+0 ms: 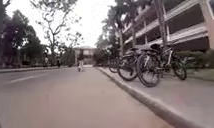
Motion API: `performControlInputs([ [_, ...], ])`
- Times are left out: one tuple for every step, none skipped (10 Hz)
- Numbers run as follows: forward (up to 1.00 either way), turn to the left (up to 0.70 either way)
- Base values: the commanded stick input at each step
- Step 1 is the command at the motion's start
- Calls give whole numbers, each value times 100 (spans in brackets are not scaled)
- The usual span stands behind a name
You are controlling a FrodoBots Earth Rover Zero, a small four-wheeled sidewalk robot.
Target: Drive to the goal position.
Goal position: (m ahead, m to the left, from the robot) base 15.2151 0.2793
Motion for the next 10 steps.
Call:
performControlInputs([
  [100,0],
  [100,0],
  [100,0],
  [100,0],
  [100,27],
  [100,14],
  [100,0],
  [100,0],
  [100,0],
  [100,0],
])
